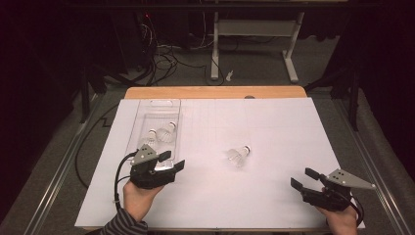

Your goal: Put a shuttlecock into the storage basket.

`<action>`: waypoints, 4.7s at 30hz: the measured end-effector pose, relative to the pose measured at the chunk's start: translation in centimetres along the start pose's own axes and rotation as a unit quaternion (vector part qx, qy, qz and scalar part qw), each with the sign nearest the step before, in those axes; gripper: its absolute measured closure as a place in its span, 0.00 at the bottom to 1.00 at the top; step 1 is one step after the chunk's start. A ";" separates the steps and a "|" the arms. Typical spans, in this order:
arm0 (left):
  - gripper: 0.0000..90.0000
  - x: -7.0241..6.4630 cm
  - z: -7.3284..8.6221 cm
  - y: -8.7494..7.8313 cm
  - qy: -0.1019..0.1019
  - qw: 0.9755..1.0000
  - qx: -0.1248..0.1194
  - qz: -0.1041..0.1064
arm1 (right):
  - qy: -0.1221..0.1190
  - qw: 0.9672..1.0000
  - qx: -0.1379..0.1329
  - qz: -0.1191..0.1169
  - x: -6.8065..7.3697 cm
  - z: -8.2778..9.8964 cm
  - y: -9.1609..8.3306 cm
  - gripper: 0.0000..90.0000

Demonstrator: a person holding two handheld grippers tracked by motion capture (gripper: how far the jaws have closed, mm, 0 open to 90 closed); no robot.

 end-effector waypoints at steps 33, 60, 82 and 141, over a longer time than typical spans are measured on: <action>0.44 -1.4 -1.2 2.0 0.013 1.000 0.003 0.020 | 0.001 1.000 0.000 -0.001 0.0 0.0 -0.1 0.34; 0.45 -2.3 -1.9 3.7 0.020 0.999 0.005 0.031 | 0.001 1.000 -0.002 0.000 0.0 0.0 -0.1 0.34; 0.45 -3.2 -2.6 5.3 0.026 0.999 0.015 0.045 | 0.002 1.000 -0.002 -0.001 0.0 0.0 -0.1 0.34; 0.46 -4.5 -4.7 10.5 0.035 0.997 0.042 0.061 | 0.000 1.000 -0.003 -0.002 0.0 0.0 -0.2 0.34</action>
Point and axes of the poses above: each handheld gripper's, and its own axes: y roughly forward along the jaws, z roughly out of its underside, x roughly to its left, the point moved 6 cm from there along y, roughly forward along the jaws, and after that the axes turned 4 degrees about z, right-handed, at the moved point
